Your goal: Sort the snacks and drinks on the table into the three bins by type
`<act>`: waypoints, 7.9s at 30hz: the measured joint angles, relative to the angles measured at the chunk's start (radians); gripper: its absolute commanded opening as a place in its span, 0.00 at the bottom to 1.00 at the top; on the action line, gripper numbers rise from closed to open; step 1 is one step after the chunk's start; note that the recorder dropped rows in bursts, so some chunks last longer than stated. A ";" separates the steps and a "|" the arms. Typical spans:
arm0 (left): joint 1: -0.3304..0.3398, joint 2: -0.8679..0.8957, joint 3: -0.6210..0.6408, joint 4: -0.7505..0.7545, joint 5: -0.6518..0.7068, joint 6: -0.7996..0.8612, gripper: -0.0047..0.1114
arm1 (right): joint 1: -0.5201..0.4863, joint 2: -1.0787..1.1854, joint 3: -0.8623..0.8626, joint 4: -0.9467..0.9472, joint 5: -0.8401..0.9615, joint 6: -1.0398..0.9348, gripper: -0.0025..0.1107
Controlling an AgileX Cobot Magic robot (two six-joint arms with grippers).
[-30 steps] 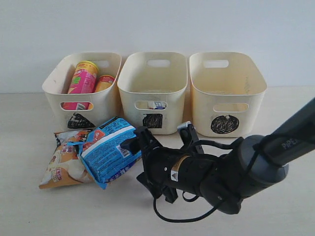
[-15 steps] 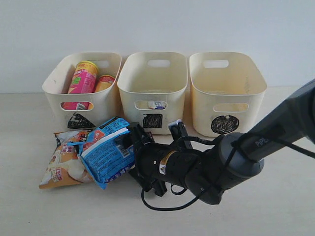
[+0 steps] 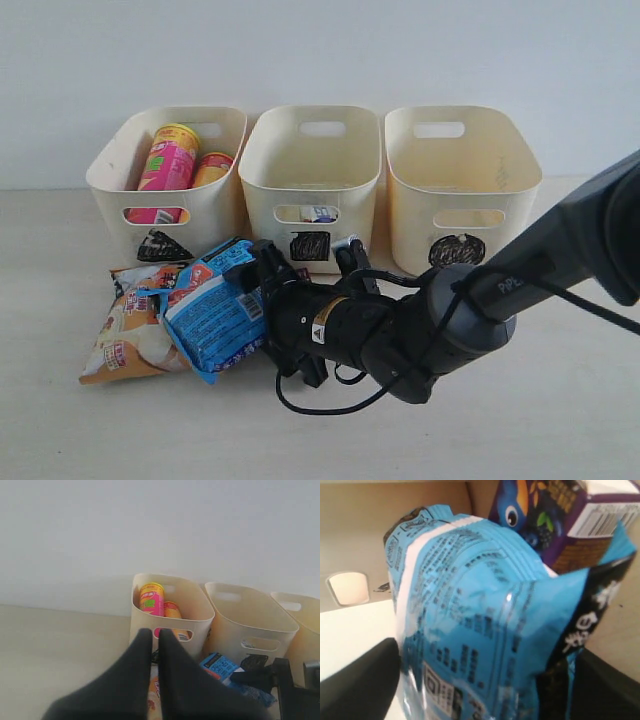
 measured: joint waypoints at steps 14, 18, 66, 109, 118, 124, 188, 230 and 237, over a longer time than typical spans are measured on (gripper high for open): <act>0.000 0.000 0.000 0.000 0.000 0.000 0.08 | 0.000 0.006 0.000 -0.046 -0.146 -0.004 0.02; 0.000 0.000 0.000 0.000 0.000 0.000 0.08 | 0.000 -0.001 0.000 -0.077 -0.162 -0.012 0.02; 0.000 0.187 0.071 -0.045 -0.049 0.000 0.08 | -0.534 -0.846 0.251 -0.646 0.377 -0.231 0.02; 0.000 0.187 0.071 -0.045 -0.049 0.000 0.08 | -0.577 -0.350 -0.327 -0.643 0.659 -0.475 0.49; 0.000 0.187 0.071 -0.045 -0.049 0.000 0.08 | -0.577 -0.477 -0.327 -0.613 1.020 -0.541 0.03; 0.000 0.187 0.071 -0.045 -0.049 0.000 0.08 | -0.577 -0.530 -0.284 -0.377 1.160 -0.902 0.03; 0.204 1.283 -0.635 -0.686 0.677 0.454 0.08 | -0.447 -1.504 0.643 -0.066 0.895 -1.203 0.02; 0.343 2.133 -0.952 -1.033 0.815 0.891 0.82 | -0.439 -1.504 0.645 -0.066 0.889 -1.209 0.02; 0.245 2.133 -0.951 -1.029 0.813 0.902 0.81 | -0.439 -1.504 0.645 -0.066 0.889 -1.209 0.02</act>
